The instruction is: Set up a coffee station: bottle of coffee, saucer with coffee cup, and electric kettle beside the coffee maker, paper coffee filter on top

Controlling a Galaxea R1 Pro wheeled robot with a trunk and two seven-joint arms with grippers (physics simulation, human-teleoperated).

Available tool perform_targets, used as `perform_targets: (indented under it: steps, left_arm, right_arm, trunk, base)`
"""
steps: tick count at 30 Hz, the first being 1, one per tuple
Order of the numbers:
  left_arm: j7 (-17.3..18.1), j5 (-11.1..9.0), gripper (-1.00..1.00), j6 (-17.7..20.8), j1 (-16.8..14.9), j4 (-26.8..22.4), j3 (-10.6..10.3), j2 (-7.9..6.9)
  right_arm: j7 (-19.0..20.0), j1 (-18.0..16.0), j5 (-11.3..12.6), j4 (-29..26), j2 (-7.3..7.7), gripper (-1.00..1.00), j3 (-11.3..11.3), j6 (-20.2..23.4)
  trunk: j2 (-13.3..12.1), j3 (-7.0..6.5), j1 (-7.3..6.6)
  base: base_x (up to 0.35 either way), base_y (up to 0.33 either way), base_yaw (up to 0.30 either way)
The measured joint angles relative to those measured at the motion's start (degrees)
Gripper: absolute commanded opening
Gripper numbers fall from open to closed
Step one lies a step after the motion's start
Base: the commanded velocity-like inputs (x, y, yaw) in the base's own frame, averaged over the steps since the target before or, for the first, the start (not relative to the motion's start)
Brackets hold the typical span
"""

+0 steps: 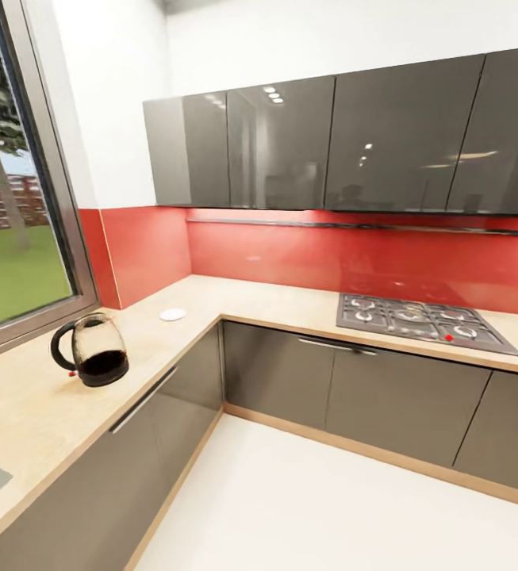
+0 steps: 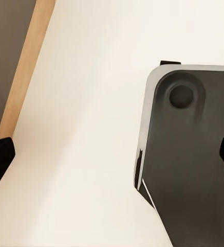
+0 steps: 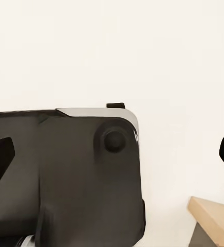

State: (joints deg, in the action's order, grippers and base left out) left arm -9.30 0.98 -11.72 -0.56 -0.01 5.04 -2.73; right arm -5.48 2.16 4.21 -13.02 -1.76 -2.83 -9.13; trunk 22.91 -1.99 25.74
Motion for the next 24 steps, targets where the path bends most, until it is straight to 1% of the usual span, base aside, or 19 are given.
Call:
perform_targets:
  steps: [10,24]
  left_arm:
    - [0.00,0.05,1.00,0.00,0.00,-0.08,-0.11,0.00]
    - [0.01,0.11,1.00,-0.17,-0.01,-0.17,0.15,0.09]
  right_arm:
    - [-0.01,0.00,0.00,0.00,0.00,1.00,0.06,0.00]
    - [-0.08,0.00,0.00,0.00,0.00,1.00,0.14,0.00]
  trunk:
    - [0.00,0.00,0.00]
    - [0.00,0.00,0.00]
  base:
    - [0.325,-0.028,0.000]
    - [0.299,-0.147,0.000]
